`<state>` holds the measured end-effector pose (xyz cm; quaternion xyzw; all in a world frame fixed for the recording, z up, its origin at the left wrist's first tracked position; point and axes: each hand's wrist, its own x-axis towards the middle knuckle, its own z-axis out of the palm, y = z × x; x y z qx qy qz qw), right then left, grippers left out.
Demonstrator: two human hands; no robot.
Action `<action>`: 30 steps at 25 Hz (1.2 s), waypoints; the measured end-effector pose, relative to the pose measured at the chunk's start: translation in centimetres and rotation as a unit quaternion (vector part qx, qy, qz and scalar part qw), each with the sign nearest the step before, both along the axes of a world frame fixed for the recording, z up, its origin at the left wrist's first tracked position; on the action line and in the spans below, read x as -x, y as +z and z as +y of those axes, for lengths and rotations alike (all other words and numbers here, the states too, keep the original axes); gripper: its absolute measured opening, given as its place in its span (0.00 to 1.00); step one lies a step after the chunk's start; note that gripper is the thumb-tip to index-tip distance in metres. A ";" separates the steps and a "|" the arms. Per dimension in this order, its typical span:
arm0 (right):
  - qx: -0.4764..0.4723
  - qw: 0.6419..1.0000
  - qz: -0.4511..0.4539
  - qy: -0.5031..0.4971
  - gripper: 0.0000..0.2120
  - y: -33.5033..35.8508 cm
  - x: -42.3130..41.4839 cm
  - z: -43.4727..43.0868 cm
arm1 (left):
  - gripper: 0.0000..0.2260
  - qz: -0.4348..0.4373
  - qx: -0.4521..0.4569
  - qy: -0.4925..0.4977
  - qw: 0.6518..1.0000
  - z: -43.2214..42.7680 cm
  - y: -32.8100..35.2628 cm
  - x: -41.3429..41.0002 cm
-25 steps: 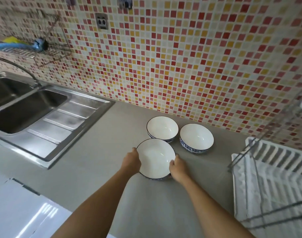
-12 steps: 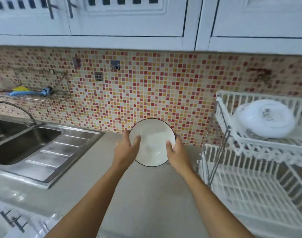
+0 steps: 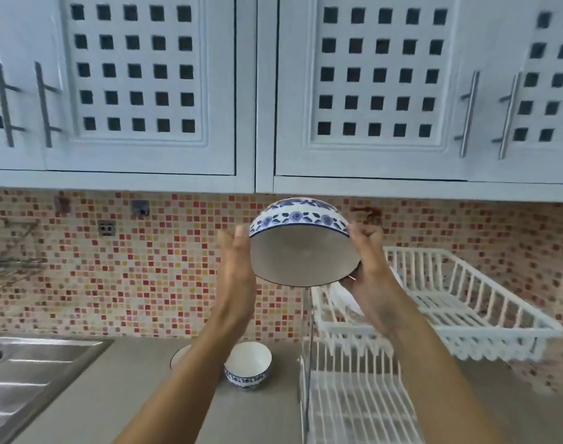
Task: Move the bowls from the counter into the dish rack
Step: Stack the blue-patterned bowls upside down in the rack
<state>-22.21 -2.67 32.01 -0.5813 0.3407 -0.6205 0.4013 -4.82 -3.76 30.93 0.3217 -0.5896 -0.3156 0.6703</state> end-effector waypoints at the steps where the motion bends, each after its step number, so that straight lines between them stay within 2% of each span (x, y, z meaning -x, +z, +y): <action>1: 0.017 1.000 -0.003 0.014 0.16 0.5 2.3 0.1 | 0.33 -0.002 0.015 -0.021 1.000 -0.3 0.5 1.7; 3: 0.050 0.998 0.019 0.041 0.30 1.5 7.0 0.2 | 0.41 -0.023 0.024 -0.049 0.998 -1.7 1.4 5.7; 5: 0.047 0.996 0.048 0.051 0.42 2.0 11.8 -0.1 | 0.42 -0.043 0.020 -0.081 0.996 -3.2 2.4 10.1; 6: 0.043 0.996 0.065 0.048 0.45 2.2 14.0 -0.2 | 0.37 -0.056 0.027 -0.095 0.993 -3.8 2.8 12.1; 8: 0.046 0.993 0.107 0.031 0.45 2.6 19.2 -0.5 | 0.19 -0.080 0.007 -0.117 0.990 -4.5 3.8 16.9; 9: 0.049 0.991 0.121 0.020 0.43 2.6 21.8 -0.7 | 0.13 -0.122 0.004 -0.116 0.986 -4.9 4.0 18.9; 10: 0.057 0.989 0.134 0.003 0.41 2.5 24.1 -0.9 | 0.13 -0.167 0.004 -0.124 0.978 -4.9 4.4 20.9; 12: 0.070 0.981 0.178 -0.043 0.38 2.1 28.0 -1.4 | 0.23 -0.239 0.015 -0.114 0.964 -5.2 4.5 24.6; 16: 0.087 0.945 0.296 -0.106 0.41 1.2 32.4 -3.5 | 0.34 -0.303 -0.017 -0.055 0.951 -7.2 3.3 29.0; 18: 0.082 0.930 0.343 -0.106 0.42 0.5 34.4 -5.5 | 0.44 -0.354 -0.042 -0.084 0.930 -8.6 2.3 30.4; 20: 0.066 0.913 0.389 -0.103 0.48 -0.3 35.7 -7.4 | 0.50 -0.398 -0.056 -0.107 0.909 -9.6 1.3 31.2; 22: 0.039 0.889 0.443 -0.110 0.57 -0.8 36.4 -9.0 | 0.48 -0.421 -0.070 -0.091 0.900 -10.9 0.6 31.5; 25: -0.008 0.841 0.535 -0.085 0.64 -1.6 36.6 -11.3 | 0.44 -0.498 -0.102 -0.044 0.860 -12.0 -0.4 32.3; 30: -0.046 0.768 0.638 -0.037 0.65 -3.0 36.0 -14.5 | 0.46 -0.577 -0.155 -0.002 0.802 -13.5 -2.5 34.1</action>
